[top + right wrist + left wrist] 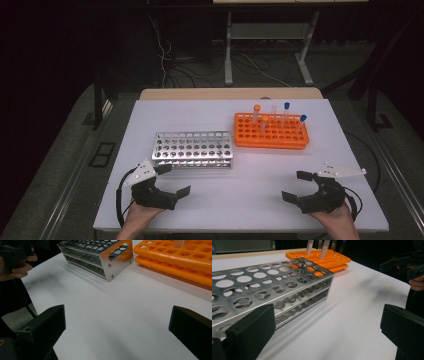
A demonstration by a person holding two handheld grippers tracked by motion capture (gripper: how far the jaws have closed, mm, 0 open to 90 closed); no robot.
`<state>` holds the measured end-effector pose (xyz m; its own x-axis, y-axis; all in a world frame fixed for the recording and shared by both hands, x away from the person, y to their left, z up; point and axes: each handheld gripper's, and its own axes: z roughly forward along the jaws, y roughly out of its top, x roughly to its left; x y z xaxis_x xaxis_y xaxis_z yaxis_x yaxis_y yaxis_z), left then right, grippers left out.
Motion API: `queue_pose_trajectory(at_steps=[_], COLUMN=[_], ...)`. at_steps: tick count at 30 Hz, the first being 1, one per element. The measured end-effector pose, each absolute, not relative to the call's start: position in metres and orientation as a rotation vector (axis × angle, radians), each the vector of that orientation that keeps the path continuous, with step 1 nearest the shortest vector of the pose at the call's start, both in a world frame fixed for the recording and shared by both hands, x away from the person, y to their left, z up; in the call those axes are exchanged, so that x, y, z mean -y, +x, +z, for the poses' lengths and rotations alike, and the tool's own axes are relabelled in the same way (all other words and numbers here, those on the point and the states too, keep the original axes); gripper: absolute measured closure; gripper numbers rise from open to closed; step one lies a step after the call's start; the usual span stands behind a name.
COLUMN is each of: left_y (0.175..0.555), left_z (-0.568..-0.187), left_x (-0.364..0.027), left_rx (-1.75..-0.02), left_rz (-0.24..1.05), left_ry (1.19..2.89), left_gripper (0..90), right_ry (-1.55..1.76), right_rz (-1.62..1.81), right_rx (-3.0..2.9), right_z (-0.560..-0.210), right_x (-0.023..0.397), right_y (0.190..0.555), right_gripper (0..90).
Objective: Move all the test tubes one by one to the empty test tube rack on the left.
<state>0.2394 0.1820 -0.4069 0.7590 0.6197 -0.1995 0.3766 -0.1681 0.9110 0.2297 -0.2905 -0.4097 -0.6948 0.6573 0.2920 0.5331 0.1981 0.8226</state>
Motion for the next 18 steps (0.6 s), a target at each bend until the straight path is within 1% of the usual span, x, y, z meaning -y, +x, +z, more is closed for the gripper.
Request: queue_pose_trajectory(at_steps=[18], left_y=[0.2411], left_z=[-0.4085], left_x=[-0.1803], left_rx=[-0.767], left_rz=[0.227], left_ry=[1.799], left_gripper=[0.0], right_ry=[1.177], right_rz=[1.482], right_rx=[-2.363], right_z=[-0.4095], right_x=[0.2868], right_y=[0.2279], right_gripper=[0.5])
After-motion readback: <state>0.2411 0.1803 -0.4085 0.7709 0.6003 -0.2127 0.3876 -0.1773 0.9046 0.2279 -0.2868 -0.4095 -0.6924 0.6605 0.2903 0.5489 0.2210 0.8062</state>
